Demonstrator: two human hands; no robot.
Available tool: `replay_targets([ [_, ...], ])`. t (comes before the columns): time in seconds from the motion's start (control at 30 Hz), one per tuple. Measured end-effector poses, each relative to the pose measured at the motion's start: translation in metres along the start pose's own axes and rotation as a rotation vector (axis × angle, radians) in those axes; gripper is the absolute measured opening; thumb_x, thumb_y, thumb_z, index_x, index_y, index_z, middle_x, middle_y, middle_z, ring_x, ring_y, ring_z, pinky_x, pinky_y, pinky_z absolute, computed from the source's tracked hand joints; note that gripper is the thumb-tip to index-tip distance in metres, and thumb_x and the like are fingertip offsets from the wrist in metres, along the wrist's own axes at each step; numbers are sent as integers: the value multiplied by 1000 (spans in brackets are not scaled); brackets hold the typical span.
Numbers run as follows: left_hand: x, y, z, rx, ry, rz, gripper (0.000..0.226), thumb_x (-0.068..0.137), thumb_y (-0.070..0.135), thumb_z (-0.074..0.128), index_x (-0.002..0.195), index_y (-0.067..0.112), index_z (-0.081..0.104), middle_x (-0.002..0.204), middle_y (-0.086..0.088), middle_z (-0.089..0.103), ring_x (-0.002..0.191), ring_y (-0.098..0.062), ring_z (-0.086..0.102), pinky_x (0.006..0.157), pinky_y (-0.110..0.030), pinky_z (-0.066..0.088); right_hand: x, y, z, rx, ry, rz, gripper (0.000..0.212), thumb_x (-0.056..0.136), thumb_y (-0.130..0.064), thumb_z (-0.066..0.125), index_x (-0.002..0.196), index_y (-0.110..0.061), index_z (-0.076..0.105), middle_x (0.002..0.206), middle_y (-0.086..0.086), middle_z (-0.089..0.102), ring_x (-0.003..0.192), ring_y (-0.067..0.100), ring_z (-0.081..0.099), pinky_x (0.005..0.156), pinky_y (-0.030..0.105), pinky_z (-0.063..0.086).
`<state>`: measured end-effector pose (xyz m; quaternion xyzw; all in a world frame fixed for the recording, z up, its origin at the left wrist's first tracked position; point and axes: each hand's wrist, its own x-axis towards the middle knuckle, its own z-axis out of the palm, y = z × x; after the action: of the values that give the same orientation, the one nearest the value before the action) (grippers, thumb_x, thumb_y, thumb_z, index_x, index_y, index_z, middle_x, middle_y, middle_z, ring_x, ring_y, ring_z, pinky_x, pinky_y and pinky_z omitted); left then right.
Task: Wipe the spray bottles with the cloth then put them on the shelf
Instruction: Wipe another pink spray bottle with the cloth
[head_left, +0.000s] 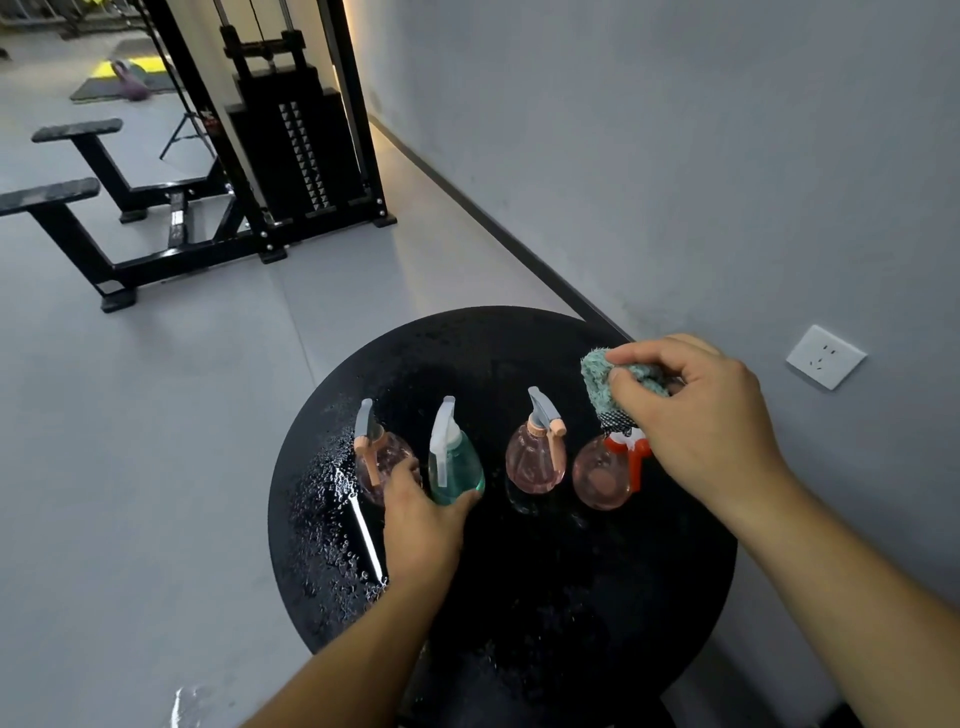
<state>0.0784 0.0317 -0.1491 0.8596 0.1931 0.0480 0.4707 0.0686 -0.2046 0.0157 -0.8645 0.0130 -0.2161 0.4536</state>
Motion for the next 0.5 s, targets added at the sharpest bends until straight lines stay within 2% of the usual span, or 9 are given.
replay_targets([
  [0.07,-9,-1,-8,22,5,-24,82,74,33,98,139,14,52,134,-4,57,115,-23,62,97,-40,56,0,-1,0,-18,-8,-4,21,91,-17,74,93,-38,76,97,-25,67,94,-13,61,70,0,43],
  [0.2,-23,3,-22,17,-27,-119,74,75,29,98,131,11,52,127,-7,54,105,-24,61,95,-42,57,-2,0,-2,-34,-3,18,21,90,-18,73,92,-39,76,99,-22,67,93,-13,60,70,-1,40],
  [0.3,-33,11,-30,40,-46,-89,62,76,30,97,117,17,52,119,-4,57,97,-20,60,82,-34,52,-4,3,-8,-38,23,40,19,89,-17,74,93,-36,77,99,-19,69,91,-16,59,69,-4,38],
  [0.37,-40,18,-33,39,-42,-38,55,77,29,96,105,23,50,112,-3,60,88,-17,61,73,-34,50,-6,6,-13,-44,41,52,18,88,-15,75,93,-32,79,98,-17,69,90,-19,57,70,-5,37],
  [0.43,-47,25,-34,38,-52,19,52,79,29,95,102,29,49,109,2,61,87,-11,62,75,-35,54,-9,9,-17,-53,58,65,17,88,-14,75,94,-30,79,98,-17,69,89,-20,57,69,-5,37],
  [0.5,-55,35,-35,36,-78,77,51,80,28,93,109,30,51,113,7,63,94,-7,64,85,-36,58,-13,13,-23,-73,61,83,16,88,-15,74,96,-29,80,100,-15,70,90,-19,57,69,-5,37],
])
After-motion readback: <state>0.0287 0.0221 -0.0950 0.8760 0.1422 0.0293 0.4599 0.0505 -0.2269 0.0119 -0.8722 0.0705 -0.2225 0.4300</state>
